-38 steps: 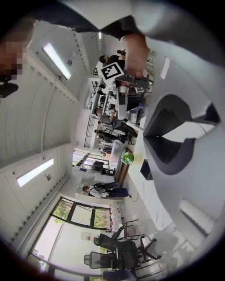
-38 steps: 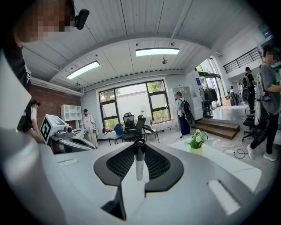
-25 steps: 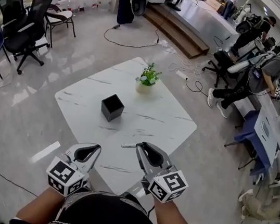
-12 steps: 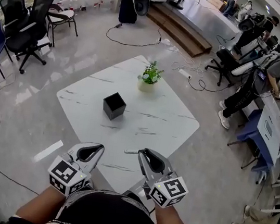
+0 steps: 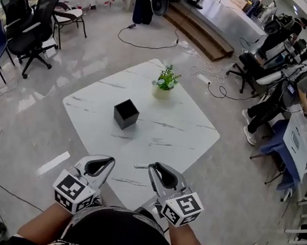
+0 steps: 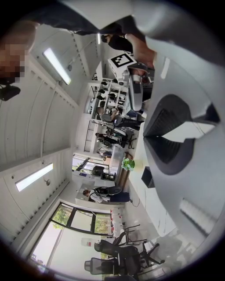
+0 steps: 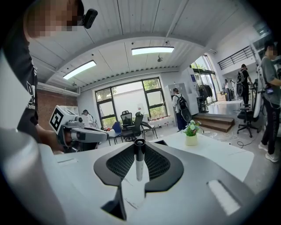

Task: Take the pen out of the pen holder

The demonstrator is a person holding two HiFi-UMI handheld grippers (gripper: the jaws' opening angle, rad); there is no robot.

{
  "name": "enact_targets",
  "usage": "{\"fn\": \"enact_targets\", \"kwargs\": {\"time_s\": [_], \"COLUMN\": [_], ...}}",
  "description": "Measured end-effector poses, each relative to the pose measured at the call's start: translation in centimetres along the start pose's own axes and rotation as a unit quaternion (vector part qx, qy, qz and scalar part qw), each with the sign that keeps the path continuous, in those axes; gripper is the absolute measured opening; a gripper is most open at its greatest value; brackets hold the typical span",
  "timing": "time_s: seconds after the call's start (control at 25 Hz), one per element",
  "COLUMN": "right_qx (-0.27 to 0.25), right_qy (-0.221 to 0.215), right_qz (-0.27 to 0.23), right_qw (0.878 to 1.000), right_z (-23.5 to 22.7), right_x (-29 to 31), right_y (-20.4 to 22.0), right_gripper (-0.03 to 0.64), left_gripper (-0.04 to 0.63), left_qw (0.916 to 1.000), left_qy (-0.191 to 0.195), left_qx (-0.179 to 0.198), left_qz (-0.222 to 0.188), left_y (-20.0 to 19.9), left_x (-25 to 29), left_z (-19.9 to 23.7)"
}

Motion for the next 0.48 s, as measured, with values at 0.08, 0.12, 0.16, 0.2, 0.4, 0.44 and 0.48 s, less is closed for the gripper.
{"fn": "enact_targets", "kwargs": {"time_s": [0.08, 0.12, 0.16, 0.2, 0.4, 0.44, 0.48], "right_qx": [0.0, 0.0, -0.001, -0.001, -0.002, -0.002, -0.001], "right_qy": [-0.001, -0.002, -0.003, -0.003, -0.008, -0.009, -0.01], "right_qz": [0.0, 0.0, 0.0, -0.001, 0.0, 0.001, 0.001], "right_qw": [1.0, 1.0, 1.0, 1.0, 1.0, 1.0, 1.0], "right_z": [0.04, 0.04, 0.06, 0.09, 0.26, 0.3, 0.32], "right_x": [0.08, 0.13, 0.18, 0.22, 0.25, 0.26, 0.26], "right_y": [-0.05, -0.09, -0.13, -0.18, -0.42, -0.42, -0.41], "right_gripper": [0.067, 0.067, 0.067, 0.067, 0.067, 0.067, 0.067], "left_gripper": [0.057, 0.057, 0.057, 0.057, 0.057, 0.057, 0.057], "left_qw": [1.0, 1.0, 1.0, 1.0, 1.0, 1.0, 1.0], "left_qy": [0.0, -0.001, -0.002, -0.003, -0.004, -0.004, -0.005], "left_qx": [0.0, 0.0, 0.0, 0.0, -0.001, -0.001, -0.001], "left_qz": [-0.001, -0.001, -0.002, -0.002, -0.002, -0.002, -0.002], "left_y": [-0.05, -0.08, -0.1, -0.11, -0.2, -0.21, -0.2], "left_x": [0.02, 0.02, -0.01, -0.04, -0.06, -0.07, -0.08], "left_z": [0.03, 0.04, 0.08, 0.12, 0.07, 0.04, 0.03]}}
Point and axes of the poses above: the fingertips, and each gripper's own axes: x forward along the fingers, z to its left, y out of its underside, the point moved 1 cm from there along -x, backward along the fingers, and after that the axes turned 13 degrees about y, right-handed, at the moved point
